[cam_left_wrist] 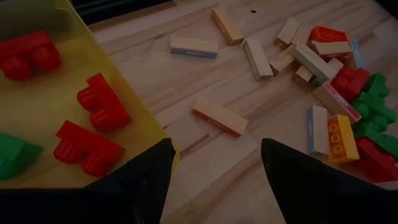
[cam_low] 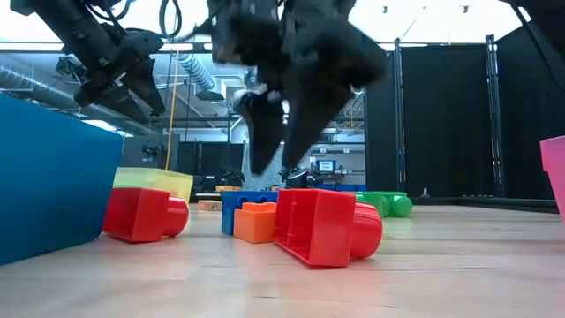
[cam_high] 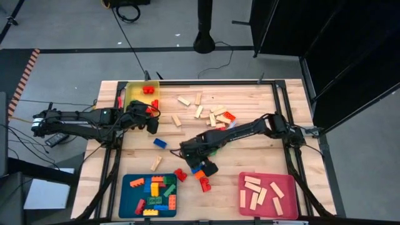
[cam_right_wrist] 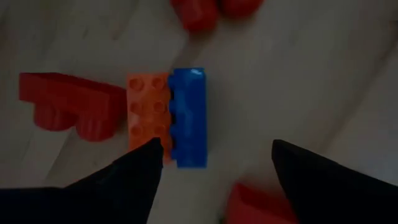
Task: Sort blocks by size
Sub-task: Put the blue game piece into the blue bin
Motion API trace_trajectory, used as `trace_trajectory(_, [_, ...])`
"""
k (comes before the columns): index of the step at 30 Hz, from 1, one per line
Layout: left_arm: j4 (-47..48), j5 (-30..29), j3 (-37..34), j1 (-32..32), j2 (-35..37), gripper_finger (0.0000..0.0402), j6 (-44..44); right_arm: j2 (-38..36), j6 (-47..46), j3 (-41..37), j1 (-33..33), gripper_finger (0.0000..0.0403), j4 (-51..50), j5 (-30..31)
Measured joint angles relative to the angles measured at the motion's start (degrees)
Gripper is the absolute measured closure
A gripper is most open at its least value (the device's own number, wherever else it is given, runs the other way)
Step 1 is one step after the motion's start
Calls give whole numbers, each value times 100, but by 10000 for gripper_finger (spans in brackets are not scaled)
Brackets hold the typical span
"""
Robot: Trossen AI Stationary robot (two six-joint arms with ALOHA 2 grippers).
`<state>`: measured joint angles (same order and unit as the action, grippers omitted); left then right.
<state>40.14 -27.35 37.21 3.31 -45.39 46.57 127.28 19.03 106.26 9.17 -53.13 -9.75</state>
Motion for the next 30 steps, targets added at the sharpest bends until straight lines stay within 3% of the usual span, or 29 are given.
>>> trace_trajectory(11, [4,0,0,0,0,149,-2,13,-149,-655,104,114,1059,-92])
trace_trajectory(15, [2,0,0,-2,0,149,-2,-3,-201,-835,100,159,1226,-165])
trace_trajectory(23, [2,0,-1,-1,0,149,-2,4,-191,-1017,96,301,1238,-207])
trace_trajectory(30, [0,-1,-2,-1,0,149,6,4,-241,-987,98,301,1183,-175])
